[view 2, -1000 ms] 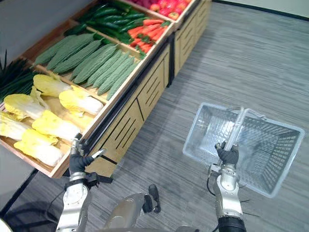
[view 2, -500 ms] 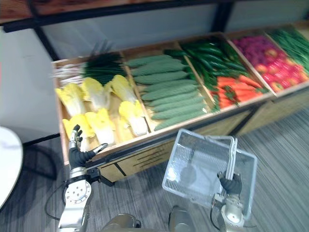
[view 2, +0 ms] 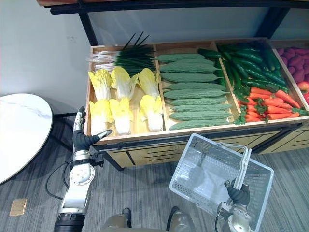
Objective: Pick vegetable in the basket
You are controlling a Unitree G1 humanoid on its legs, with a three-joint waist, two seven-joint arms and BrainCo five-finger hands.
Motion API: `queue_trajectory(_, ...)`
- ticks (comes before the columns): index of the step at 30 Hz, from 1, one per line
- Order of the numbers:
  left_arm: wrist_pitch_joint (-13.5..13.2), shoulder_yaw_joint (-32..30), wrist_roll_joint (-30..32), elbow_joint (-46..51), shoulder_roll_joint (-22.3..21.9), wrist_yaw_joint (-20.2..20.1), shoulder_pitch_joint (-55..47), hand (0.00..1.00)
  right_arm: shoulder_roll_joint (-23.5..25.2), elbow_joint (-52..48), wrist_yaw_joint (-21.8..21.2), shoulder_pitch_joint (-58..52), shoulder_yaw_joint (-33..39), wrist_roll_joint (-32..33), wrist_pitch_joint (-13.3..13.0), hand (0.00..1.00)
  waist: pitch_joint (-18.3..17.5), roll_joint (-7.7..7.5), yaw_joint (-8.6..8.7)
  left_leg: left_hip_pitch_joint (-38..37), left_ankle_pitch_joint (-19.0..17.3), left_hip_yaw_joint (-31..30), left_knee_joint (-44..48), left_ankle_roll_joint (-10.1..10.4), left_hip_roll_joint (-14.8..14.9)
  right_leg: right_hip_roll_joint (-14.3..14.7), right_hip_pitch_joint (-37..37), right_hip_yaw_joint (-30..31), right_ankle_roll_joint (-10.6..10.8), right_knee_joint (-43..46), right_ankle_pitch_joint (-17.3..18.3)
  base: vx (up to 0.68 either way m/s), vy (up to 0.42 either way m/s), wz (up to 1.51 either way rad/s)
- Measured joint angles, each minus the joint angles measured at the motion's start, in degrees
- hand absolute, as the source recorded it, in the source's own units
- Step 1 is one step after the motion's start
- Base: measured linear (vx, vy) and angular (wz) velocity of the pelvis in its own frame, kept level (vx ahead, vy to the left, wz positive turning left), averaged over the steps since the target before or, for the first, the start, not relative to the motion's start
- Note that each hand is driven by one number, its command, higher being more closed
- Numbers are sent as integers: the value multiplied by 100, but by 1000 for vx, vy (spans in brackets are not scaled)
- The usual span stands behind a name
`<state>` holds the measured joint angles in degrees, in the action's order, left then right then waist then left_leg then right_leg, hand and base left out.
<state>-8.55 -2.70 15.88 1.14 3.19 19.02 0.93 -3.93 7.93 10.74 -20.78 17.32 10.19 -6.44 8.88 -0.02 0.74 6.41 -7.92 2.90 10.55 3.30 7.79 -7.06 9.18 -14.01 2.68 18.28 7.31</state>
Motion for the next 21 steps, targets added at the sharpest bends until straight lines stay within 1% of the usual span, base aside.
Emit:
queue_trajectory(2,5,9,1,-181,62,-3,124,0,1,62,-96,-10,-21,0,0,100,-29,-28,30,-30,218,50,-295,1,-24,21,56,66,4,-85,-18,14,-4,2)
queue_trajectory(4,91,83,4,-559,143,-9,283,0,1,315,-115,10,-23,-1,0,100,-71,-77,63,-242,519,160,-741,86,-42,61,64,202,10,-132,-36,58,-12,-7)
queue_trajectory(5,104,82,5,-650,171,-9,303,0,1,391,-121,33,-24,-1,-1,100,-78,-87,67,-300,585,197,-830,98,-42,73,65,252,1,-132,-47,74,-7,-17)
queue_trajectory(7,206,67,56,-1070,306,-3,417,0,0,638,-230,98,-33,-4,-7,100,-104,-129,154,-447,752,388,-1016,188,-41,152,63,676,-16,-176,-67,82,13,-14)
queue_trajectory(8,221,46,84,-1212,365,2,469,0,1,735,-238,145,-41,-5,-8,100,-113,-144,157,-485,772,435,-1060,194,-33,178,63,737,-35,-211,-88,62,8,-38)
queue_trajectory(10,345,-53,135,-1796,734,21,736,0,-21,1073,-332,388,-104,-10,-12,100,-121,-162,163,-515,775,669,-1091,196,43,310,59,951,-32,-520,-311,17,-12,-57)
queue_trajectory(12,399,-135,174,-2207,928,40,1003,0,-79,1242,-341,485,-220,-11,-13,100,-120,-165,210,-508,786,759,-1094,192,49,343,56,1049,-9,-766,-493,-10,20,-39)
queue_trajectory(13,441,-247,179,-2458,997,122,1184,0,-87,1344,-341,552,-241,-13,-13,100,-114,-174,223,-488,793,839,-1106,182,49,365,55,1122,1,-935,-630,-32,43,-34)
queue_trajectory(14,456,-283,179,-2586,1048,142,1277,0,-87,1369,-341,568,-248,-14,-12,100,-111,-182,238,-459,795,856,-1108,179,46,371,51,1154,6,-1033,-692,-81,51,-28)
queue_trajectory(15,499,-316,180,-2809,1183,194,1467,0,-87,1370,-347,565,-265,-17,-12,100,-101,-210,268,-340,793,872,-1120,176,38,381,65,1214,28,-1219,-805,-121,31,-24)
queue_trajectory(16,558,-405,178,-3200,1427,272,1786,0,-88,1371,-351,584,-290,-17,-10,100,-31,-317,321,-267,805,913,-1198,158,27,398,122,1297,50,-1445,-976,-150,20,-31)
queue_trajectory(18,578,-458,180,-3603,1772,487,2207,0,-123,1368,-341,654,-372,-7,-16,100,64,-501,330,-142,809,1021,-1214,163,28,424,272,1439,59,-1655,-1180,-132,-11,-37)
queue_trajectory(19,578,-449,182,-3892,2048,611,2693,0,-164,1365,-333,752,-391,-3,-24,100,176,-605,351,63,894,1068,-1219,166,9,416,456,1514,62,-1783,-1345,-114,-24,-26)
queue_trajectory(21,578,-420,183,-4138,2177,620,3053,0,-199,1351,-327,824,-394,2,-31,100,279,-640,377,170,972,1066,-1228,118,-8,407,533,1547,67,-1869,-1451,-78,-17,-11)
